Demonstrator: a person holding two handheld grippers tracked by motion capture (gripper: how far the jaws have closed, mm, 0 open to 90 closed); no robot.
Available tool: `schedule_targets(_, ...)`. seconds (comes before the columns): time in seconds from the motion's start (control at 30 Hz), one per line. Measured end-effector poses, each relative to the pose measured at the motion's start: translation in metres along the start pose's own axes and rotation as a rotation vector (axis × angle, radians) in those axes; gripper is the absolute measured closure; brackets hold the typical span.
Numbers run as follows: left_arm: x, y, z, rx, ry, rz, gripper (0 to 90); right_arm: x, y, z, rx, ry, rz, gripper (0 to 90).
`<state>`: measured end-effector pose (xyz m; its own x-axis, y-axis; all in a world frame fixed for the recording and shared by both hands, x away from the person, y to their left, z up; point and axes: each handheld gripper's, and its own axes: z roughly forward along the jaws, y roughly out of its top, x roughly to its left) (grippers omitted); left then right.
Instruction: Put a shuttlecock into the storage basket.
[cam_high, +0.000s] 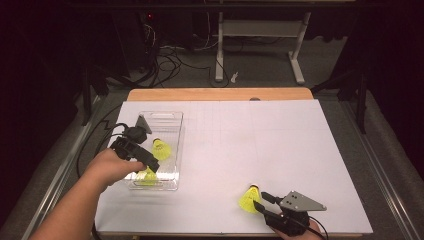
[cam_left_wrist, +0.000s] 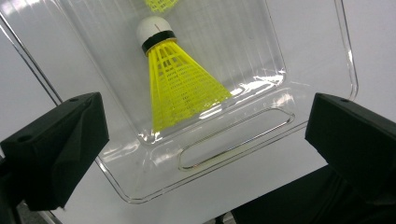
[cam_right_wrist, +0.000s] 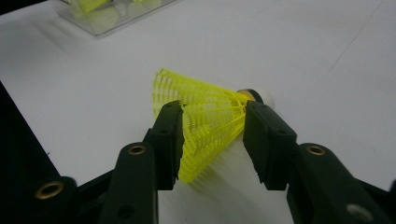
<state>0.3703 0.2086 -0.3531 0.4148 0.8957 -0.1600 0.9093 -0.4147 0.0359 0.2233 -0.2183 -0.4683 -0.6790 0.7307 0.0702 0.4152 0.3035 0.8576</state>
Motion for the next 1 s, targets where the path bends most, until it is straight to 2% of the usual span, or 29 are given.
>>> schedule_targets(0.17, -0.001, 0.001, 0.001, 0.003, -0.005, 0.008, 0.8, 0.0, -0.001, 0.002, 0.03, -0.014, -0.009, 73.2)
schedule_targets(0.37, 0.0, 0.001, 0.001, -0.002, -0.001, 0.002, 0.7, -0.004, -0.001, 0.0, 0.035, -0.039, -0.007, 89.6)
schedule_targets(0.53, 0.001, 0.0, 0.0, -0.006, 0.0, -0.003, 0.7, -0.002, 0.0, 0.0, 0.036, -0.057, -0.019, 90.0)
schedule_targets(0.73, -0.001, 0.0, 0.001, -0.009, 0.002, 0.006, 0.7, -0.004, 0.002, -0.004, -0.002, -0.068, -0.014, 90.0)
schedule_targets(0.87, -0.002, 0.002, 0.001, -0.003, -0.003, 0.002, 0.7, -0.01, 0.005, -0.007, -0.031, -0.07, 0.005, 90.0)
schedule_targets(1.0, -0.004, 0.002, 0.002, 0.001, -0.004, 0.004, 0.8, -0.018, 0.007, -0.01, -0.06, -0.093, 0.029, 90.0)
